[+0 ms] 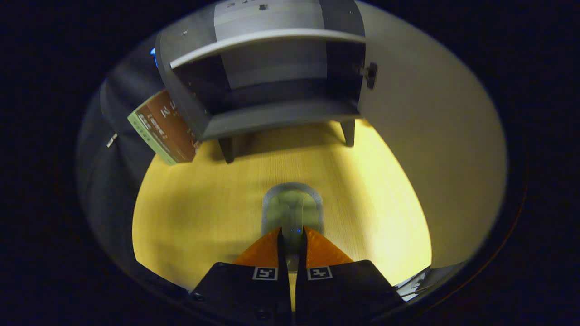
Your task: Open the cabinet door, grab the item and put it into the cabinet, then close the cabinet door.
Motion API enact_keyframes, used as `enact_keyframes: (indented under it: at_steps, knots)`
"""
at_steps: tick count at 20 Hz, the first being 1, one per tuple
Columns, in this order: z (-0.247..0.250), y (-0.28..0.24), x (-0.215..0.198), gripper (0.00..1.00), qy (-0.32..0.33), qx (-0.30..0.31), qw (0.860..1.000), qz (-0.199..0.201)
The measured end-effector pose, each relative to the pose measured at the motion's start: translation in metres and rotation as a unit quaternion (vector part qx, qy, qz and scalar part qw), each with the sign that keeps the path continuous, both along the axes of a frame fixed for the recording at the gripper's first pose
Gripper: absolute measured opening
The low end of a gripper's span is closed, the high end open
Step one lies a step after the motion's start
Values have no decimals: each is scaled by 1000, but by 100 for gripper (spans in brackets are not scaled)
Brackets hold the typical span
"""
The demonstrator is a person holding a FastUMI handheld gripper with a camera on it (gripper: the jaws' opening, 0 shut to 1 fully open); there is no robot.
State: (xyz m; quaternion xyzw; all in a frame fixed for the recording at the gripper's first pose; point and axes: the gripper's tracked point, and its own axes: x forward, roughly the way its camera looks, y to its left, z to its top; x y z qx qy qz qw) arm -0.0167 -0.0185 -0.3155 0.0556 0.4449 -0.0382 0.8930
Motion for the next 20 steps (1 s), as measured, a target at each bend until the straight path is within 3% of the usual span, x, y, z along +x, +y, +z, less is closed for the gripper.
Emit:
enact_keyframes:
  at_steps: [8, 14, 20]
  knots:
    - [124, 29, 65, 9, -151, -16, 988, 38]
    - [212, 22, 124, 9, -250, -54, 966, 40]
    - [261, 23, 203, 9, -283, -76, 955, 42]
